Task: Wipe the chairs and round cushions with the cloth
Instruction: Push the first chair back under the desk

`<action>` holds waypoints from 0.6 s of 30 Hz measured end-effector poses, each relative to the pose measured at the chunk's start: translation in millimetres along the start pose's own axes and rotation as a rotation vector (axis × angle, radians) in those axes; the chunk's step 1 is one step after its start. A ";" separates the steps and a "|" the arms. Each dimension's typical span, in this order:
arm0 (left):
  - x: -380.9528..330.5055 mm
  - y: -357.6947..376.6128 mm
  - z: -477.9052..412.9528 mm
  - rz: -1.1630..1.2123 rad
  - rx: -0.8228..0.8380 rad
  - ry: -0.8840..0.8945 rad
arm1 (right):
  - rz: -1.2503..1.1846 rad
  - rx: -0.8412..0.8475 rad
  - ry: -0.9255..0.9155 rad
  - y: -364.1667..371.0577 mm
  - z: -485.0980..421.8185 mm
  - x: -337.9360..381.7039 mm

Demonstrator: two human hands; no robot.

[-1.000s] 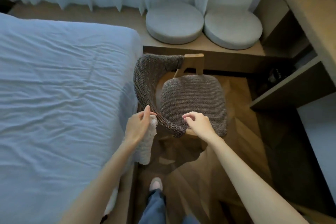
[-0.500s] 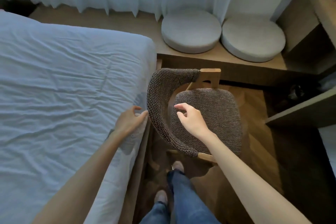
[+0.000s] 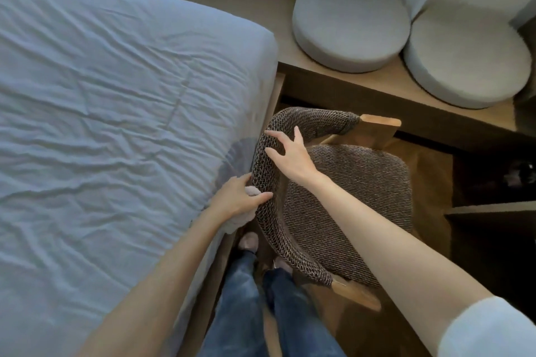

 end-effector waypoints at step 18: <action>-36.0 37.3 -28.0 0.384 0.343 0.080 | 0.140 -0.248 0.120 7.0 -41.3 -21.7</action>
Point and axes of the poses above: each hand's wrist, its own z-axis away from the middle knuckle, its own y-axis out of the palm, x = y × z, the point moved 4 cm from there along -z, towards the middle knuckle, and after that the axes turned 1 degree about x, right-handed, at the moved point
